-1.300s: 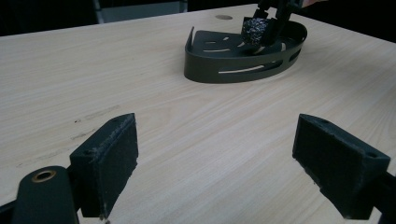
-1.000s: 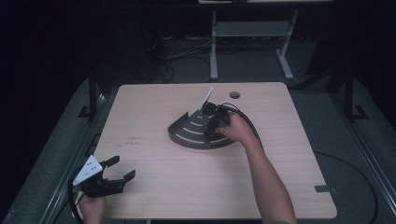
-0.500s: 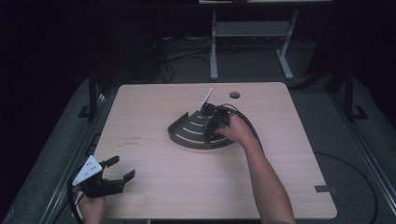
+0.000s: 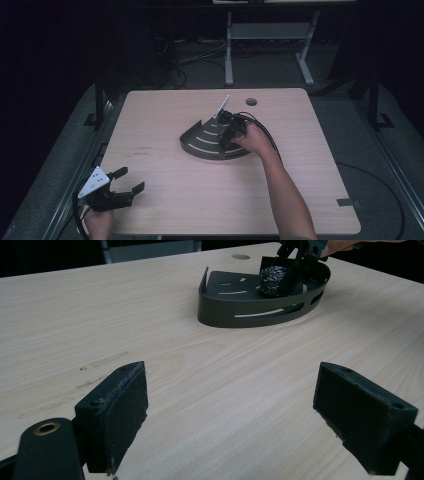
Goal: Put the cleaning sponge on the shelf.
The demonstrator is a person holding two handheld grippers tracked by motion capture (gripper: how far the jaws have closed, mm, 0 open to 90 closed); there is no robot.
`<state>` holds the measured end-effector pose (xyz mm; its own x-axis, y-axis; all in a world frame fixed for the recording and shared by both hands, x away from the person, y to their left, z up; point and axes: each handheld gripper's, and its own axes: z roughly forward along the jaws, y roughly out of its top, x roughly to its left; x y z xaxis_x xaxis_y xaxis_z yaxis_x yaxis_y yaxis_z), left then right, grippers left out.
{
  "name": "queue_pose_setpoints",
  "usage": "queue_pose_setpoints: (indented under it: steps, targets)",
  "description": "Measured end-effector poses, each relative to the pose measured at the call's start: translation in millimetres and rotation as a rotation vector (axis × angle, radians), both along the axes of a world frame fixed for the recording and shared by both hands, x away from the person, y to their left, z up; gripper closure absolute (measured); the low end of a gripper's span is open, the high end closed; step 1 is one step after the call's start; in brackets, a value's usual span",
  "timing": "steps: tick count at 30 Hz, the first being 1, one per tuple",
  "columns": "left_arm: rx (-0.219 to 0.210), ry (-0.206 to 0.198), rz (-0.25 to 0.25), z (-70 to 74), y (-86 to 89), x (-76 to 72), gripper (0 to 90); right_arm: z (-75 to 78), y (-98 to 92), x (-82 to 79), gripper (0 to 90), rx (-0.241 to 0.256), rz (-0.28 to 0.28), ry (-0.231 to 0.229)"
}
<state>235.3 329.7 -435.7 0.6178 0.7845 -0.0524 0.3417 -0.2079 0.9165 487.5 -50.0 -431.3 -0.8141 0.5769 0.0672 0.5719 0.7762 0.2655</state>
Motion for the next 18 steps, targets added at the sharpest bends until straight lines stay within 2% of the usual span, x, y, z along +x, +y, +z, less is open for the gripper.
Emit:
queue_pose_setpoints:
  steps: [14, 18]
  targets:
    - [-0.002, 0.004, 0.007, -0.6, 1.0, -0.4, 13.7, -0.7, -4.0, 0.0, 28.8, 0.002, -0.008, -0.005]
    - [0.007, 0.005, 0.006, -0.8, 0.8, 0.0, 13.7, -0.9, -5.3, 1.6, 24.6, 0.011, -0.017, -0.004]
